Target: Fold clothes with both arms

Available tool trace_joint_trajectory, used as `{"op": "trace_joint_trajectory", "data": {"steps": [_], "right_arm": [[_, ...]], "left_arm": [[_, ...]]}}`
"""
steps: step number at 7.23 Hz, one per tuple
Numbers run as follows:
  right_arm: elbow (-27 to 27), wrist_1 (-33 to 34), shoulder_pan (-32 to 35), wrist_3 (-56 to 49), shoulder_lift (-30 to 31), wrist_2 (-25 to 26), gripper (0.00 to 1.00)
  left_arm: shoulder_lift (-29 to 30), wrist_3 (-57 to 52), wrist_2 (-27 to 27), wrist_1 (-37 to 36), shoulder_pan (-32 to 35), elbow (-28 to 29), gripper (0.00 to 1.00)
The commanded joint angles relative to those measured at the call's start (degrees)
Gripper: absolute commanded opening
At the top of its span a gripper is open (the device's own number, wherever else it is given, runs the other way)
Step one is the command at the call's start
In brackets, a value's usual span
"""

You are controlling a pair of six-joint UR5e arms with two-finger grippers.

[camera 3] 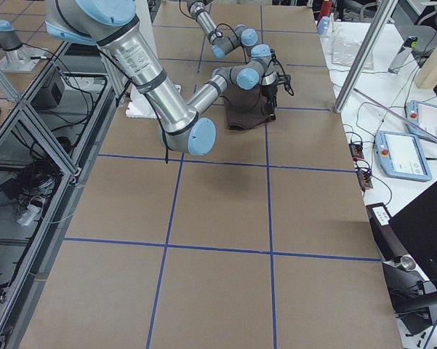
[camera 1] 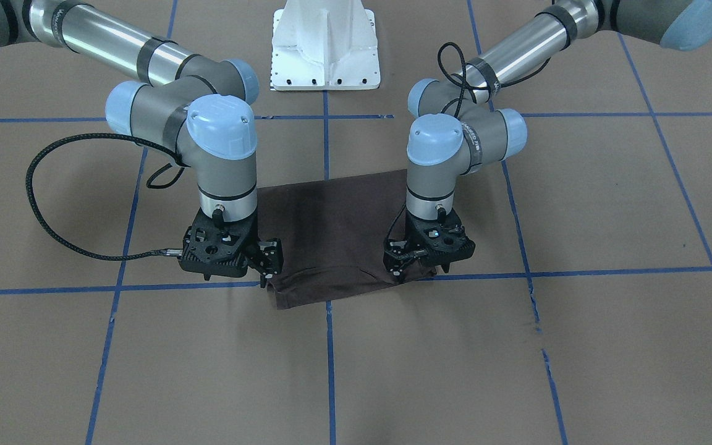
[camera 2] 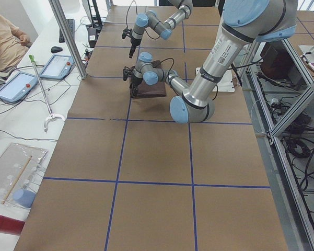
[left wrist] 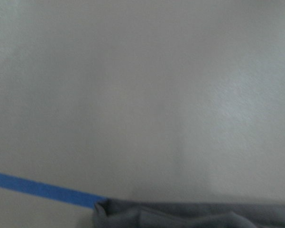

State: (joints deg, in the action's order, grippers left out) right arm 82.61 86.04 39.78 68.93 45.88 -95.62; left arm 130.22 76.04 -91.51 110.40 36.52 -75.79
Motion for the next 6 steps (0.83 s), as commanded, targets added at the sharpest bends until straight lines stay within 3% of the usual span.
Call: {"op": "trace_joint_trajectory", "data": {"steps": [1,3,5,6], "right_arm": [[-0.1,0.0,-0.1,0.0,0.2,0.0,1.0],[1.1,0.2,-0.1,-0.2,0.2,-1.0,1.0],[4.5,0.8,4.1,-7.8,2.4,-7.6,1.0],[9.0,1.7,7.3,-12.9,7.4,-10.6,1.0]], "left_arm": [[0.1,-2.6,-0.1,0.3,2.8,2.3,1.0],[0.3,-3.6,-1.4,0.1,3.5,-1.0,1.0],[-3.9,-4.7,-8.2,-2.0,5.6,-12.3,1.0],[-7.8,-11.8,-10.4,-3.4,7.7,-18.4,1.0]]}}
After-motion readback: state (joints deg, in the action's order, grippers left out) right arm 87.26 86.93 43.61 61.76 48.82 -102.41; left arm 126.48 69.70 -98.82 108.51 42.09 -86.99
